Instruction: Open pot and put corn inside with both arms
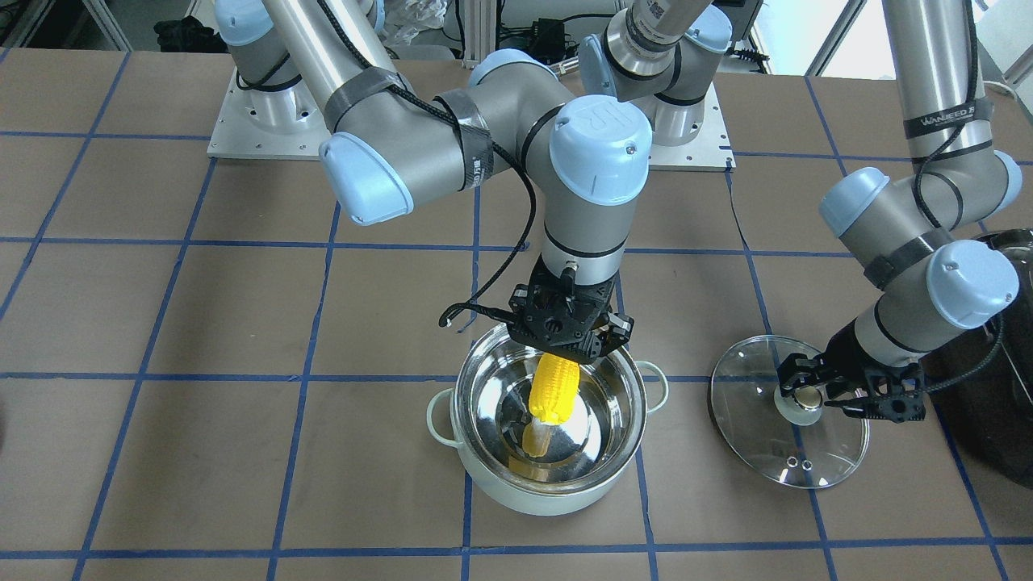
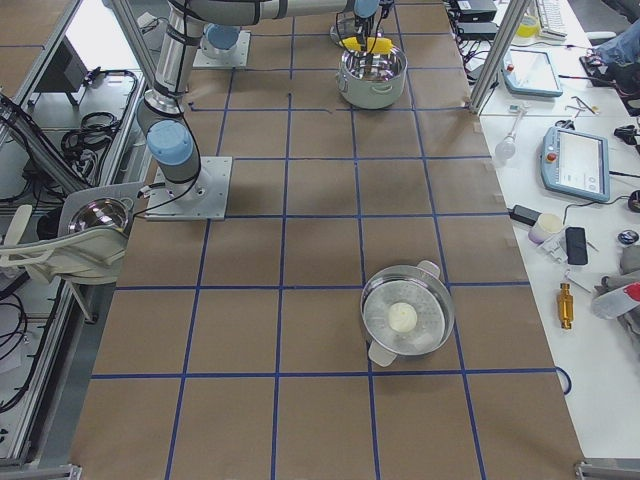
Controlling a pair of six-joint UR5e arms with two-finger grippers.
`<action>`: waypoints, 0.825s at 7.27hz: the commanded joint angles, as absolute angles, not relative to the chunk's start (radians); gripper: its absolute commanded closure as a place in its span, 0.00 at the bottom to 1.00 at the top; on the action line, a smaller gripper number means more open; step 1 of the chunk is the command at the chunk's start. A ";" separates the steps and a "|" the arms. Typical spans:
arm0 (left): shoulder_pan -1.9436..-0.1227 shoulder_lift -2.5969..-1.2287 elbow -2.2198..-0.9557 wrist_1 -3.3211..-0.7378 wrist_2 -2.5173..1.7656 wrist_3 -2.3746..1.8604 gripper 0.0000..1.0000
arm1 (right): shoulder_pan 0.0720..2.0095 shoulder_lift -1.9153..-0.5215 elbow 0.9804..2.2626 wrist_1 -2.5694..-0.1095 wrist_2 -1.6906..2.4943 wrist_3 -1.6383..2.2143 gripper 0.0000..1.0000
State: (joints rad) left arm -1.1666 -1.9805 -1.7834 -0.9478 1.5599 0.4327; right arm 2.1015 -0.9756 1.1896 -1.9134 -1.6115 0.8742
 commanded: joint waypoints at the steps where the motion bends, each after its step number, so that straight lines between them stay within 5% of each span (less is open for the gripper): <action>1: -1.149 -1.979 -1.784 -0.956 1.559 0.431 0.00 | 2.108 -0.930 1.189 -1.939 -1.621 0.772 1.00; 3: -1.155 -1.956 -1.763 -1.014 1.557 0.426 0.00 | 2.106 -0.888 1.198 -2.023 -1.640 0.773 1.00; 4: -1.155 -1.957 -1.756 -1.015 1.555 0.425 0.00 | 2.105 -0.890 1.197 -2.026 -1.664 0.772 0.71; 5: -1.157 -1.957 -1.756 -1.015 1.555 0.423 0.00 | 2.105 -0.893 1.198 -2.025 -1.714 0.766 0.01; 6: -1.158 -1.957 -1.756 -1.015 1.552 0.422 0.00 | 2.096 -0.906 1.197 -2.023 -1.709 0.765 0.00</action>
State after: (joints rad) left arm -1.1562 -1.9579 -1.7578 -1.0136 1.5550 0.4240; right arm 2.1028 -0.8959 1.1972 -2.0219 -1.6923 0.7680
